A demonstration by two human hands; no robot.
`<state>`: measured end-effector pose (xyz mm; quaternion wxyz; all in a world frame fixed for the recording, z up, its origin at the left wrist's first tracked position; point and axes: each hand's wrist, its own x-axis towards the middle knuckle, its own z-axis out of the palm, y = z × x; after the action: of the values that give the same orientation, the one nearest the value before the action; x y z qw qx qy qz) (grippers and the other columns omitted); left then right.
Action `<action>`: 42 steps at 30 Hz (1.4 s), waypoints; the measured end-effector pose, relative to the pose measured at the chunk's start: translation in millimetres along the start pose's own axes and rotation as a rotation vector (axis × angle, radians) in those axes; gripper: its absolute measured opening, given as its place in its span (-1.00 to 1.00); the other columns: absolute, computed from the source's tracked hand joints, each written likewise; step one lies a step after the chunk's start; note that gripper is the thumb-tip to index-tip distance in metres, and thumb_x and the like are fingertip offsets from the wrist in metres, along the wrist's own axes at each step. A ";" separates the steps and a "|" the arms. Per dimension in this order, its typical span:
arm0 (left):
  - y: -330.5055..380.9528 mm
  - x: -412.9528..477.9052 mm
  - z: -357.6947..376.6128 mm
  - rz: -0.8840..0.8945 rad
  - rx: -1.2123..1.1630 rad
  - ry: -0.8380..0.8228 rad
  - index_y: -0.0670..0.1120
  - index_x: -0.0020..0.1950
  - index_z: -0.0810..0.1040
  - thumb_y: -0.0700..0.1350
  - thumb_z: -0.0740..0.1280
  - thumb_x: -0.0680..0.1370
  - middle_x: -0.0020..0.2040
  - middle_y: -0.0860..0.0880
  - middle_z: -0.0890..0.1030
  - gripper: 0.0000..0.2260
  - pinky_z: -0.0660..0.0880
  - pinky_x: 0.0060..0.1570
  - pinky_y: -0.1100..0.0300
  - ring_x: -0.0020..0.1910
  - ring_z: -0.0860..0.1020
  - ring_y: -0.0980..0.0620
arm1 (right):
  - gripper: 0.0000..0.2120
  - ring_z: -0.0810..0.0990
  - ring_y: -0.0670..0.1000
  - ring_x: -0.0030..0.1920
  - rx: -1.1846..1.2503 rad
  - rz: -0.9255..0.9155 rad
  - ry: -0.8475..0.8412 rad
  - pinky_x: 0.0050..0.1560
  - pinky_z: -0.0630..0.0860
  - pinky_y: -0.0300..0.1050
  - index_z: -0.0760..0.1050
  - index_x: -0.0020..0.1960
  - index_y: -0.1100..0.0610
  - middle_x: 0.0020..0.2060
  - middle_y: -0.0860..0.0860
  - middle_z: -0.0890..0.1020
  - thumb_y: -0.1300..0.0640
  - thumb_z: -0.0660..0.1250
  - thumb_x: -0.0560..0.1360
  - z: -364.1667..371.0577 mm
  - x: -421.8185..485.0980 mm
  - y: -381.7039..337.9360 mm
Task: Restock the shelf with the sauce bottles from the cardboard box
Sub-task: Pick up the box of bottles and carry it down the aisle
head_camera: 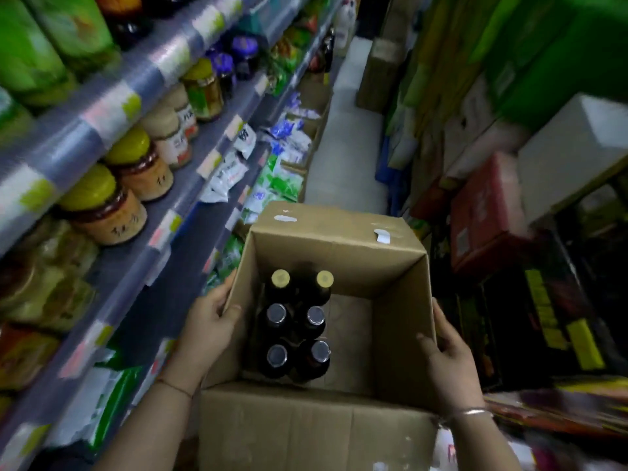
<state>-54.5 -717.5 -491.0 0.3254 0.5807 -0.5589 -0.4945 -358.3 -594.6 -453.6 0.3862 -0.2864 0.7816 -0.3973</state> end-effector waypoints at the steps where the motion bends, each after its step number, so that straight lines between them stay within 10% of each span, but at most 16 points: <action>1: 13.0 16.4 -0.5 0.007 -0.015 -0.001 -0.17 0.40 0.36 -0.39 0.27 0.48 0.26 0.13 0.48 -0.51 0.33 0.10 0.61 0.10 0.43 0.53 | -0.41 0.51 0.02 0.22 -0.002 0.002 0.017 0.27 0.46 0.08 0.29 0.33 -0.33 0.27 -0.10 0.51 0.28 0.22 0.53 1.2 11.7 -14.9; 5: 60.4 86.6 -3.0 0.025 0.027 -0.026 -0.14 0.40 0.38 -0.44 0.24 0.50 0.25 0.05 0.48 -0.51 0.32 -0.07 0.69 0.23 0.46 0.12 | -0.40 0.51 -0.02 0.23 0.008 -0.009 0.049 0.27 0.46 0.04 0.28 0.32 -0.33 0.31 -0.10 0.49 0.30 0.23 0.51 3.8 61.0 -70.1; 10: 114.3 170.5 3.5 0.019 0.041 -0.086 -0.15 0.41 0.37 -0.43 0.23 0.51 0.28 0.01 0.50 -0.52 0.34 0.24 0.23 0.27 0.46 0.07 | -0.45 0.49 -0.05 0.22 0.040 0.017 0.076 0.06 0.45 -0.23 0.29 0.40 -0.18 0.26 -0.12 0.48 0.30 0.22 0.53 -0.7 127.9 -130.8; 16: 164.2 270.1 28.5 -0.038 0.070 -0.115 -0.11 0.42 0.35 -0.43 0.23 0.52 0.32 -0.02 0.49 -0.50 0.33 0.31 0.14 0.30 0.47 0.03 | -0.43 0.59 -0.03 0.08 0.045 0.039 0.101 0.11 0.54 -0.02 0.30 0.36 -0.25 0.17 -0.11 0.54 0.30 0.22 0.51 -17.5 220.1 -191.0; 21: 200.6 346.6 60.8 -0.064 0.026 -0.085 -0.08 0.43 0.34 -0.39 0.21 0.54 0.22 -0.01 0.54 -0.53 0.39 0.20 0.15 0.19 0.50 0.04 | -0.43 0.58 -0.18 -0.09 0.028 0.027 0.066 -0.31 0.51 -0.45 0.31 0.38 -0.19 0.10 -0.10 0.55 0.33 0.21 0.52 -29.5 310.9 -232.9; 28: 237.3 485.0 102.2 -0.114 0.007 -0.053 -0.12 0.43 0.35 -0.44 0.19 0.52 0.28 -0.06 0.52 -0.51 0.37 0.29 0.10 0.25 0.49 0.02 | -0.42 0.58 0.09 0.15 0.017 0.074 0.044 0.13 0.56 0.06 0.28 0.35 -0.30 0.27 -0.03 0.52 0.29 0.22 0.53 -28.0 444.4 -289.0; 34: 267.0 601.3 138.0 -0.083 0.025 -0.075 -0.10 0.44 0.33 -0.40 0.21 0.54 0.20 0.00 0.53 -0.52 0.44 0.07 0.28 0.05 0.53 0.12 | -0.43 0.59 -0.11 -0.03 0.057 0.073 0.075 -0.10 0.54 -0.19 0.31 0.37 -0.20 0.16 -0.06 0.57 0.32 0.22 0.51 -16.4 558.8 -325.4; 42: 293.3 751.9 183.8 -0.130 0.019 -0.107 -0.08 0.45 0.32 -0.38 0.19 0.55 0.25 -0.06 0.55 -0.52 0.44 0.22 0.06 0.23 0.53 -0.06 | -0.44 0.54 0.04 0.18 0.110 0.102 0.095 0.19 0.50 0.07 0.31 0.28 -0.35 0.25 -0.07 0.51 0.27 0.22 0.52 -11.1 707.4 -374.2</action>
<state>-408.5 -1463.3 -431.3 0.2570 0.5915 -0.5414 -0.5394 -695.2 -1318.7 -400.1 0.3835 -0.2055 0.7896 -0.4328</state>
